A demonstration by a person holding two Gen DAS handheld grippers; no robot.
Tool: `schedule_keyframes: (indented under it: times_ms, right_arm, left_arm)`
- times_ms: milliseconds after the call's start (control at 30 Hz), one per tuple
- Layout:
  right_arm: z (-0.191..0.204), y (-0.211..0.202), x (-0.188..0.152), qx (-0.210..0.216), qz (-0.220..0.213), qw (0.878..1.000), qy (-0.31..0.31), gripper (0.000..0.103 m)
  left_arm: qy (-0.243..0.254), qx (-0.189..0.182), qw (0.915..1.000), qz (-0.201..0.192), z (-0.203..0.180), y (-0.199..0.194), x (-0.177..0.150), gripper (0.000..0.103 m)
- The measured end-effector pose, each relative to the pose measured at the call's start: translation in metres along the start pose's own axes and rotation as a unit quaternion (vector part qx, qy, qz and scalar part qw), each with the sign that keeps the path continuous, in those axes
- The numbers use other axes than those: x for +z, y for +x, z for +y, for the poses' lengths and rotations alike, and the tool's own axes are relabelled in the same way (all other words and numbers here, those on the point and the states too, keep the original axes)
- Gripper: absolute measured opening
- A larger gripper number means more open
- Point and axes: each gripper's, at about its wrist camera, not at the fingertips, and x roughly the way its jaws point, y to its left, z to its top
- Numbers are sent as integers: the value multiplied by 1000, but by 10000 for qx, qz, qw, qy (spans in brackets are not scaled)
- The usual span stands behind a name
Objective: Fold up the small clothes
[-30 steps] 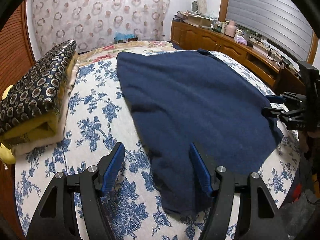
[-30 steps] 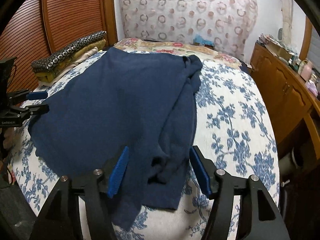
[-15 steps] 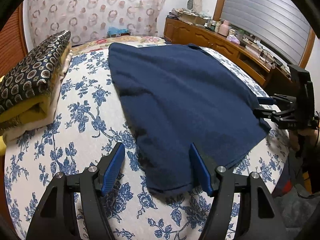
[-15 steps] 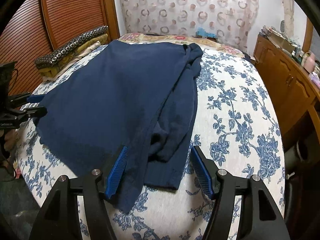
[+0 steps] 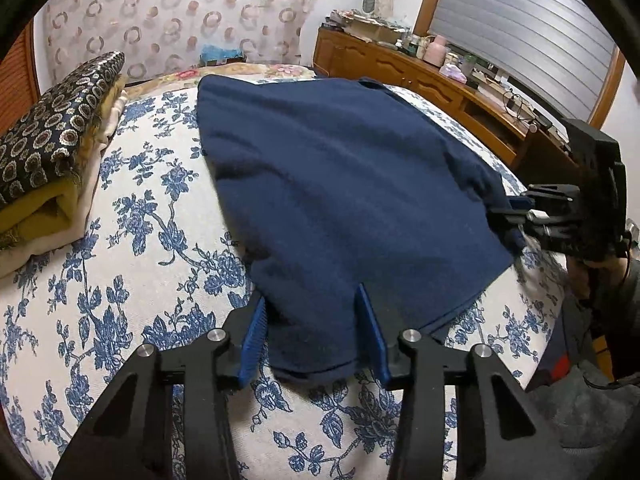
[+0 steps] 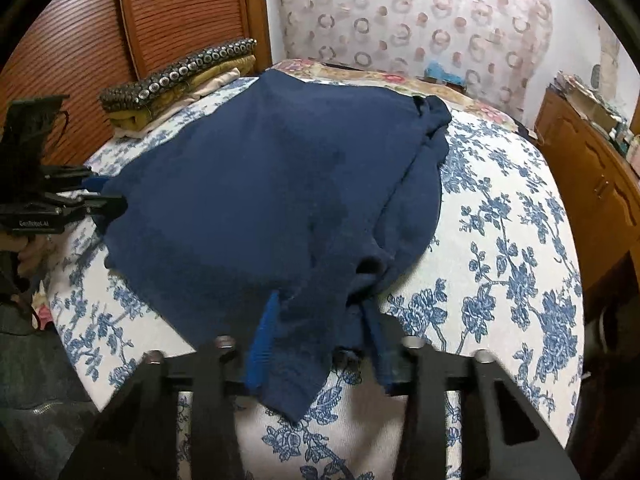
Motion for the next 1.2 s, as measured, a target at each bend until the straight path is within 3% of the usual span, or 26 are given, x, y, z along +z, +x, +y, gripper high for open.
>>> schedule_keyframes:
  times_ms: [33,67,133,233,367,633,767,933,1200]
  right_arm:
    - [-1,0,0,66,-33,10000,65,17]
    - [-3,-1,0,108,-65,9999,115,15]
    - [-2,-2,-2,165,-173,9996,157,13]
    - [-4,-8,-1,257,-417,9984,278,12]
    - [-8,-26,15,434,-862,9944,430,12]
    - [-31,-34,74,380,-1489,9873,396,12]
    - [-51,-21,98,349,-1606,9848,557,12]
    - [-73,12,121,231,-1457,9866,701,12]
    - [-100,70,157,61,-1053,9915,756,16]
  left_arm:
    - [-10,-21,10000,-4,1,0,0,42]
    - [-28,-52,10000,-11,1,-1,0,40]
    - [-44,-131,9999,-31,2,-3,-1,24]
    - [-58,-293,9995,-123,2,-11,4,8]
    - [17,-343,9979,-544,-2,-29,25,7]
    - [-105,-379,9915,-1244,16,-39,110,7]
    - [-150,-283,9910,-1299,27,-23,145,7]
    - [-308,-160,9927,-1159,49,14,179,7]
    - [-571,53,9954,-770,72,58,196,7]
